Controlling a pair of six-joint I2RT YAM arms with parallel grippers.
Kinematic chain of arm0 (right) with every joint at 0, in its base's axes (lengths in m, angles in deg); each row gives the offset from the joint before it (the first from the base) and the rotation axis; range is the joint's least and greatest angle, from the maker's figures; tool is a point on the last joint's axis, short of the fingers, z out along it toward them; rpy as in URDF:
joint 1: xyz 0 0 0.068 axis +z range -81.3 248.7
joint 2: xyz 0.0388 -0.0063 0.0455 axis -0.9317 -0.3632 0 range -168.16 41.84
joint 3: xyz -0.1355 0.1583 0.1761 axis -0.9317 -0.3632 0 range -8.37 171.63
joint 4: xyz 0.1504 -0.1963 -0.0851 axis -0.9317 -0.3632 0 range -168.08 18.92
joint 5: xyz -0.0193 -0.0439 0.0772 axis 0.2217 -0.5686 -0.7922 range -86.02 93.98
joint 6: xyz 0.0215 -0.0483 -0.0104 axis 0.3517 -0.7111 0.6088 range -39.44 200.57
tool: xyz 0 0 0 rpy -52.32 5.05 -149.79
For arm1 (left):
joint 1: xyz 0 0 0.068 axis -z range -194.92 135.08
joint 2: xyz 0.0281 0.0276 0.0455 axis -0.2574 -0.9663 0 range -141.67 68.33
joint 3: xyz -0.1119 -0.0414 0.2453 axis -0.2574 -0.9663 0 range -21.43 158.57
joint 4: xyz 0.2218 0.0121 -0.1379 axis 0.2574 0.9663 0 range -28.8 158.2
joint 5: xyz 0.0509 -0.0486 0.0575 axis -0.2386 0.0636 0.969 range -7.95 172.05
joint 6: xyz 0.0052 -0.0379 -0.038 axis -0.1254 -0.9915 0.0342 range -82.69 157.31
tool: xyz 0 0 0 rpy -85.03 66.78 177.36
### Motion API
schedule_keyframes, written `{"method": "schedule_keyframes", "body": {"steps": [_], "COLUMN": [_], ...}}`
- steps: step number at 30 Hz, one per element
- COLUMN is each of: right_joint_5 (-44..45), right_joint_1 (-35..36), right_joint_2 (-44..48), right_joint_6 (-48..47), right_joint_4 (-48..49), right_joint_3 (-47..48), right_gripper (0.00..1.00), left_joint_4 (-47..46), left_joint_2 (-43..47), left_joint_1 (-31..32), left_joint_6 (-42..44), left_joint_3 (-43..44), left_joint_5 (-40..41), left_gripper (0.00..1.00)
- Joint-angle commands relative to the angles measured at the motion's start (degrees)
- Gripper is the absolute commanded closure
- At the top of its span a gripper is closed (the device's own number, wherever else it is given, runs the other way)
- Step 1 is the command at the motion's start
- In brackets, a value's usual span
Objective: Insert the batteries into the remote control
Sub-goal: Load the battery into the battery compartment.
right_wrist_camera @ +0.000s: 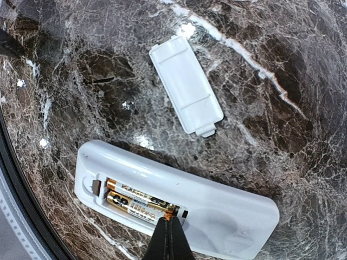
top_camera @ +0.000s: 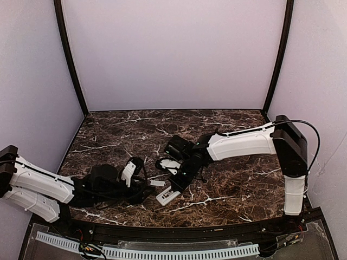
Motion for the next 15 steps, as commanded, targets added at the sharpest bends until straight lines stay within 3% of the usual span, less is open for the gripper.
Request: {"method": "schedule_keyframes", "body": {"steps": [1,15], "right_joint_5": [-2.16,1.72], "right_joint_1": [2.38,4.15], "right_joint_2": [-6.98,-8.42], "right_joint_6": [-0.58,-0.08], "right_joint_4": [-1.75,-2.24], "right_joint_3": [-3.83,-5.11], "right_gripper": [1.0,1.0], "left_joint_4": [-1.99,-3.44], "left_joint_2": [0.44,2.1], "left_joint_1": [-0.28,-0.28], "left_joint_6": [-0.59,1.72], "left_joint_3": [-3.02,-4.57], "left_joint_5": [1.8,2.89], "left_gripper": [0.44,0.42]}}
